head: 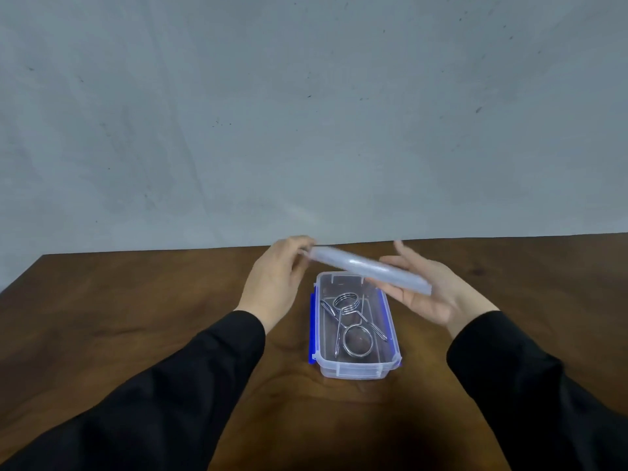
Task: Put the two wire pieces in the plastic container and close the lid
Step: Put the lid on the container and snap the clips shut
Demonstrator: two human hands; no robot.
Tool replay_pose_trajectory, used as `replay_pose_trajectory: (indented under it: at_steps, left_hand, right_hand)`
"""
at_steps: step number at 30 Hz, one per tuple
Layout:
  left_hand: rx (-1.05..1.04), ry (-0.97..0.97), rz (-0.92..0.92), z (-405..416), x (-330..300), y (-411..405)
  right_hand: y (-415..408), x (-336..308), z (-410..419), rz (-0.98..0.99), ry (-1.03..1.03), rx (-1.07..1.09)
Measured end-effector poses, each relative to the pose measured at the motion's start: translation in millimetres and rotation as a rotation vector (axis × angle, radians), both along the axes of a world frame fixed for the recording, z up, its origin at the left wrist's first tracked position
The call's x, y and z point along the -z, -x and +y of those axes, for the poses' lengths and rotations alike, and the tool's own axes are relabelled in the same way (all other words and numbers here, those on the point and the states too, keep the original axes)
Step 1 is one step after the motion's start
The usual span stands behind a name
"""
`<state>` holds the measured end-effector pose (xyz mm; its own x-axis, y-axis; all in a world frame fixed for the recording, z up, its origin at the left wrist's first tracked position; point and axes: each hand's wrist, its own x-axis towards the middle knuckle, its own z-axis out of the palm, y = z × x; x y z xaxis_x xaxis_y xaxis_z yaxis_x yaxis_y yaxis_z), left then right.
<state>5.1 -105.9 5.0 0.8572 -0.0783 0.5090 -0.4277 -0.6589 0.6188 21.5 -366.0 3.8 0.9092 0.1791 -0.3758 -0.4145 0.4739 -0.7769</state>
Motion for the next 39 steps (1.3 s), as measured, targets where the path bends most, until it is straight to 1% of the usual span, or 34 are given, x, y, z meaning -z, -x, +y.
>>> replay_pose_trajectory:
  at_steps: [1,2,5,7,9,11,13,15,17,19,21,24,29,35,39]
  left_hand:
    - [0.054,-0.002,0.021,-1.0,6.4,-2.9]
    - [0.108,0.046,0.091,-2.1,11.5,-4.7]
    - [0.236,0.321,0.402,-12.0,19.0,-2.2]
    - [0.224,0.485,0.515,-18.5,28.5,3.3]
    - [0.192,0.691,0.616,-23.2,39.2,9.3]
    - [0.198,0.822,0.706,-28.3,46.7,12.8]
    - [0.199,0.814,0.713,-33.7,51.4,14.2]
    - [0.154,0.671,0.665,-35.6,58.5,12.9]
    - [0.11,0.545,0.673,-35.2,63.7,13.0]
    - [0.079,0.475,0.693,-34.5,76.1,11.8]
    - [0.059,0.472,0.702,-32.9,86.6,10.7]
    - [0.018,0.51,0.69,-35.2,85.4,15.2]
    - [0.011,0.532,0.704,-35.4,87.0,22.6]
    - [0.046,0.515,0.758,-38.9,86.8,26.9]
    - [0.034,0.483,0.756,-41.3,85.3,29.2]
  right_hand:
    - [2.3,1.0,-1.4,-0.018,0.076,-0.007]
    - [4.1,2.6,-1.1,-0.048,0.164,-0.007]
    - [13.4,7.3,6.0,-0.107,0.324,0.142]
    - [19.0,11.5,10.5,-0.145,0.372,0.182]
    - [21.7,20.2,12.7,-0.191,0.428,0.163]
    - [21.8,26.2,14.2,-0.233,0.521,0.173]
    - [18.9,33.1,15.2,-0.26,0.648,0.191]
    - [16.3,41.5,17.1,-0.275,0.749,0.189]
    - [14.4,50.1,20.0,-0.281,0.815,0.168]
    - [13.1,58.6,22.3,-0.281,0.861,0.144]
    - [14.1,63.4,24.0,-0.28,0.889,0.126]
    - [16.6,68.4,23.6,-0.259,0.9,0.089]
    - [28.6,79.0,20.9,-0.232,0.939,0.045]
    - [40.6,85.9,22.9,-0.243,0.997,-0.006]
    - [46.3,88.7,23.6,-0.257,1.028,-0.008]
